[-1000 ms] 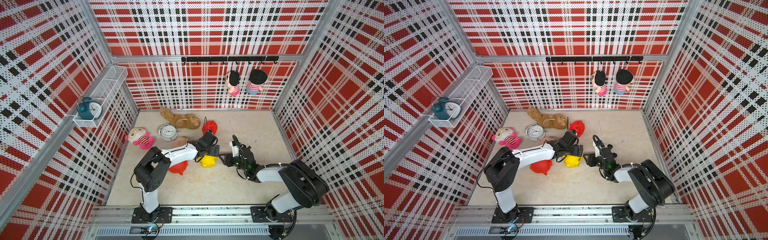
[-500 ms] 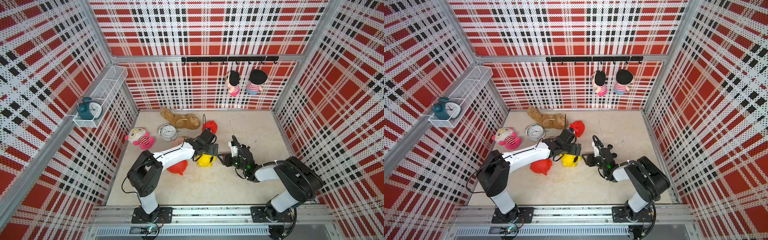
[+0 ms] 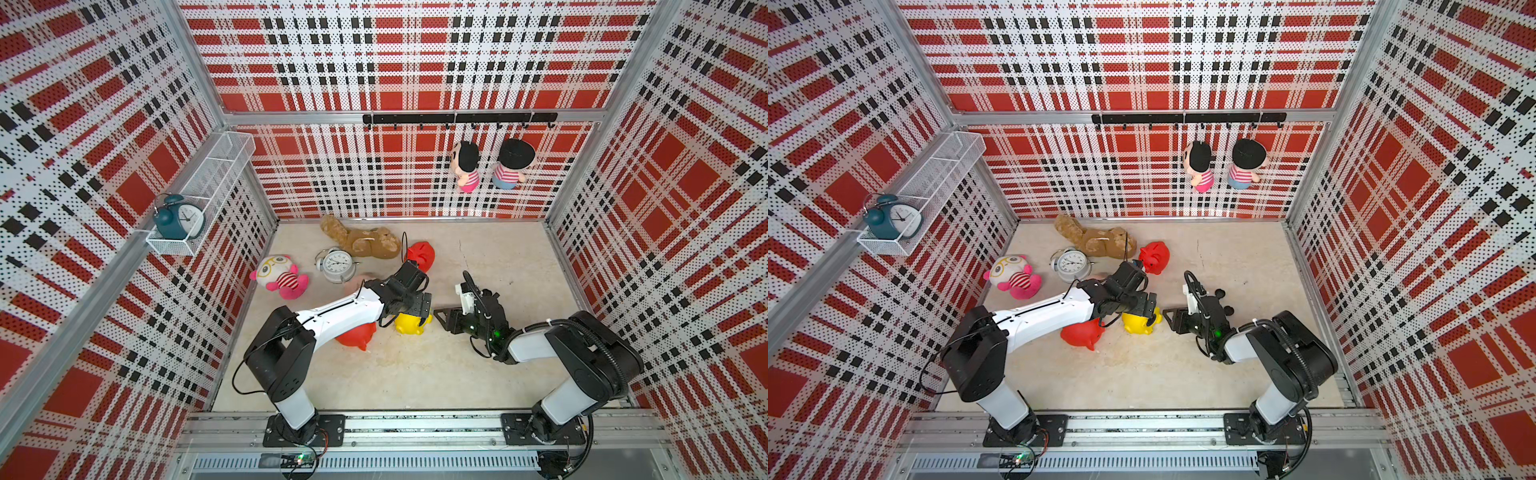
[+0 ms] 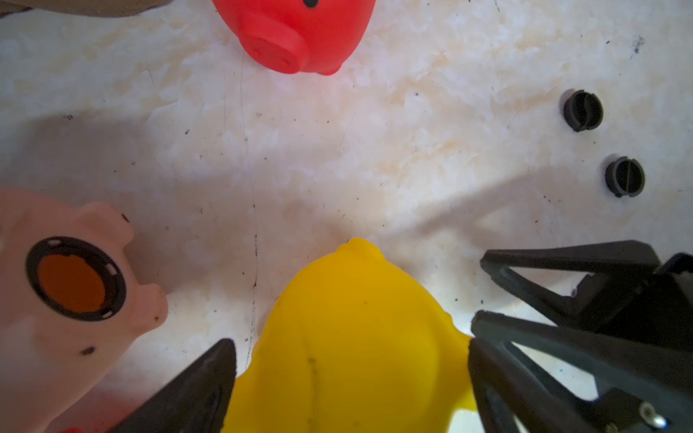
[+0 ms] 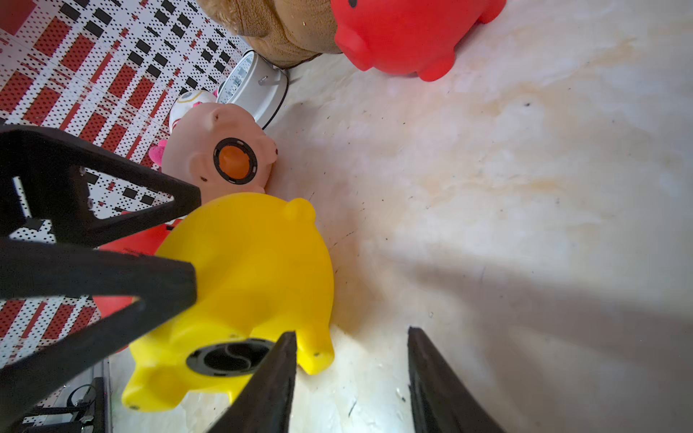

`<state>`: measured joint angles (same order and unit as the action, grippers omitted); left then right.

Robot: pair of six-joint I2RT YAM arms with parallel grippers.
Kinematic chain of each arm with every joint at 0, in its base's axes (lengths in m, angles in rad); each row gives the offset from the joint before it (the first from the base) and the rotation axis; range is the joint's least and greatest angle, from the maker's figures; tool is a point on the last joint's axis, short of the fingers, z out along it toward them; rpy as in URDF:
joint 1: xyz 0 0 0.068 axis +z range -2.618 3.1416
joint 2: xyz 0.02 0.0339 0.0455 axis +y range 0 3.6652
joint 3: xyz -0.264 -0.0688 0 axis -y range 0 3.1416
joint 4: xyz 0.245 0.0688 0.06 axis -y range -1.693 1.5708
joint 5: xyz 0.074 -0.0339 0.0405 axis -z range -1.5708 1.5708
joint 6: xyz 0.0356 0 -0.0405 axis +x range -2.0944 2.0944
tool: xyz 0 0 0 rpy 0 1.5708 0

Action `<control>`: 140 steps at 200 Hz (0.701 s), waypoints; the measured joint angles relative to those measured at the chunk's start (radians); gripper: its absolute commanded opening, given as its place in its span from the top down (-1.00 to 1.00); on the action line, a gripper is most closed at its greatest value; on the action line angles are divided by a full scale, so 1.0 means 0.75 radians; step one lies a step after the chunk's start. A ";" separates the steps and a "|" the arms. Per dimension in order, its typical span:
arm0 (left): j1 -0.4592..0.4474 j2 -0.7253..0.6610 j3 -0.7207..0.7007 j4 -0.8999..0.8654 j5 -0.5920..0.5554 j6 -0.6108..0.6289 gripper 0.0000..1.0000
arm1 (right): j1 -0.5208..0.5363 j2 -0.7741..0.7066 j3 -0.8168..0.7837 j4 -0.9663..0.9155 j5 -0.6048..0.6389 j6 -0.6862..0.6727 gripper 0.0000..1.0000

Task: Open piggy banks
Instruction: Adjust the piggy bank at the center of the board.

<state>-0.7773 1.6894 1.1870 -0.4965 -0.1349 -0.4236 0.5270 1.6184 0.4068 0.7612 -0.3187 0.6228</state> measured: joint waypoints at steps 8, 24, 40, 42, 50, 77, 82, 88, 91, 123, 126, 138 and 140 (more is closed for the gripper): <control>0.003 -0.001 -0.003 -0.006 0.006 0.010 -0.96 | 0.000 0.002 0.005 0.001 -0.001 0.001 -0.01; 0.009 -0.003 -0.007 -0.015 0.024 0.026 -0.97 | 0.000 0.003 0.015 0.001 -0.004 0.000 0.00; 0.017 -0.005 -0.009 -0.023 0.048 0.058 -0.97 | 0.000 0.003 0.017 0.000 -0.005 -0.001 -0.01; 0.018 -0.005 -0.009 -0.024 0.051 0.062 -0.97 | 0.000 0.003 0.017 0.000 -0.005 -0.001 -0.01; 0.022 -0.007 -0.009 -0.032 0.060 0.076 -0.97 | 0.000 0.003 0.017 -0.001 -0.005 -0.001 -0.01; 0.035 -0.015 -0.009 -0.070 0.068 0.109 -0.96 | 0.000 0.003 0.017 -0.002 -0.006 -0.003 -0.01; 0.038 -0.017 -0.009 -0.077 0.069 0.111 -0.96 | 0.000 0.003 0.017 -0.003 -0.007 -0.004 -0.01; 0.040 -0.018 -0.009 -0.084 0.071 0.113 -0.96 | 0.000 0.001 0.017 -0.006 -0.009 -0.006 -0.01; 0.041 -0.019 -0.009 -0.087 0.071 0.114 -0.96 | 0.000 0.000 0.017 -0.008 -0.010 -0.007 -0.01; 0.053 -0.030 -0.009 -0.107 0.078 0.120 -0.96 | 0.001 -0.090 0.013 -0.091 -0.022 -0.035 -0.01; 0.054 -0.032 -0.009 -0.108 0.079 0.121 -0.97 | 0.001 -0.103 0.011 -0.098 -0.024 -0.039 0.00; 0.059 -0.039 -0.008 -0.113 0.086 0.127 -0.96 | 0.004 -0.161 0.002 -0.137 -0.031 -0.047 0.00; 0.060 -0.040 -0.008 -0.114 0.088 0.129 -0.96 | 0.007 -0.172 0.000 -0.144 -0.032 -0.048 0.00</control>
<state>-0.7322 1.6596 1.1809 -0.5819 -0.0689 -0.3271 0.5320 1.4895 0.4068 0.6533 -0.3424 0.5865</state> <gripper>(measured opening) 0.983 0.502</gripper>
